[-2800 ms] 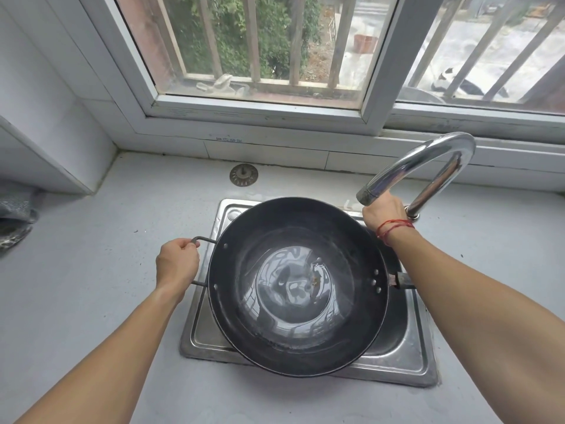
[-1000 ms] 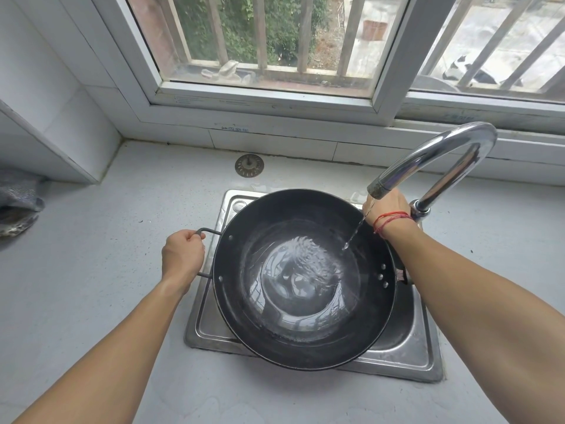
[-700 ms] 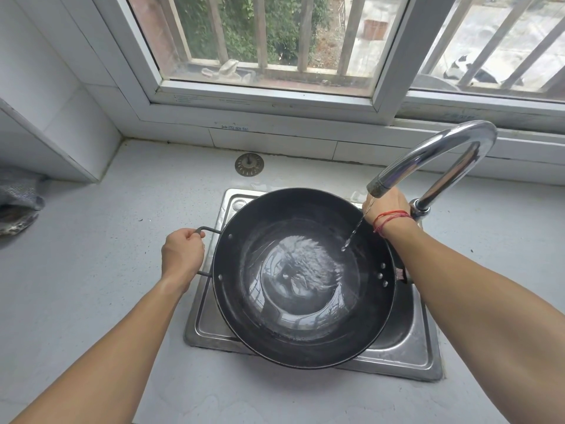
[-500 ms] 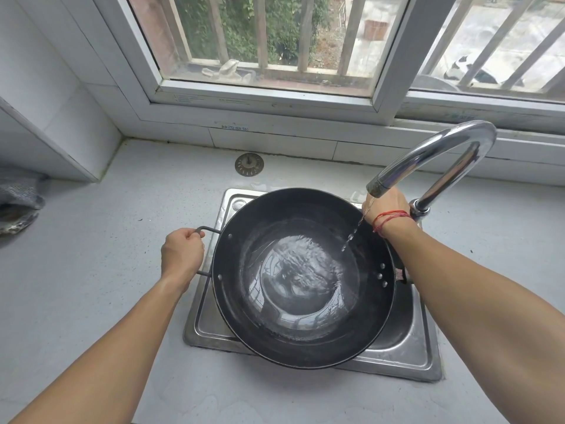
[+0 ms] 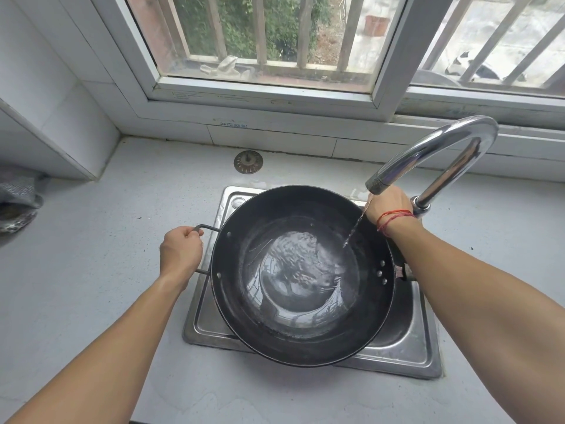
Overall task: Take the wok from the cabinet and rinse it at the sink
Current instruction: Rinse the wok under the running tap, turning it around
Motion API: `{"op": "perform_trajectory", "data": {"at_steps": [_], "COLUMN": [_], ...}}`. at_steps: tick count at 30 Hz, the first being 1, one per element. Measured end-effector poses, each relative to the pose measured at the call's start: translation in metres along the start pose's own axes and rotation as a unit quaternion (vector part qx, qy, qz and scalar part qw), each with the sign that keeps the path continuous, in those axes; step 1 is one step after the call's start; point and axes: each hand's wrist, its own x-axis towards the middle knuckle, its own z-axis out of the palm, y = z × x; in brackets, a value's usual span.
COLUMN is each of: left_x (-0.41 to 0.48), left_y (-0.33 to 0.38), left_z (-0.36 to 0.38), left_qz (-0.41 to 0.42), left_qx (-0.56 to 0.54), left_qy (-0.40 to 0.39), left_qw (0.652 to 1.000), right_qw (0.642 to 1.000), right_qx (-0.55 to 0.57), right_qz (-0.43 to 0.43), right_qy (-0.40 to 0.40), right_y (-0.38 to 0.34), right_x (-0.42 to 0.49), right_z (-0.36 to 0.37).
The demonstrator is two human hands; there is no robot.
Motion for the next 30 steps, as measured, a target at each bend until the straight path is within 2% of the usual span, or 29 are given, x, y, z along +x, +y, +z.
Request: {"op": "perform_trajectory", "data": {"at_steps": [30], "left_x": [0.0080], "left_y": [-0.0074], "left_z": [0.0021], "left_qz": [0.007], "left_qx": [0.001], "left_qy": [0.006], "left_qw": [1.000], "right_qw": [1.000], "right_qx": [-0.006], "right_qz": [-0.003], "right_qy": [-0.006], "right_y": [-0.0012], "right_x": [-0.0024], "right_z": [-0.0028]}}
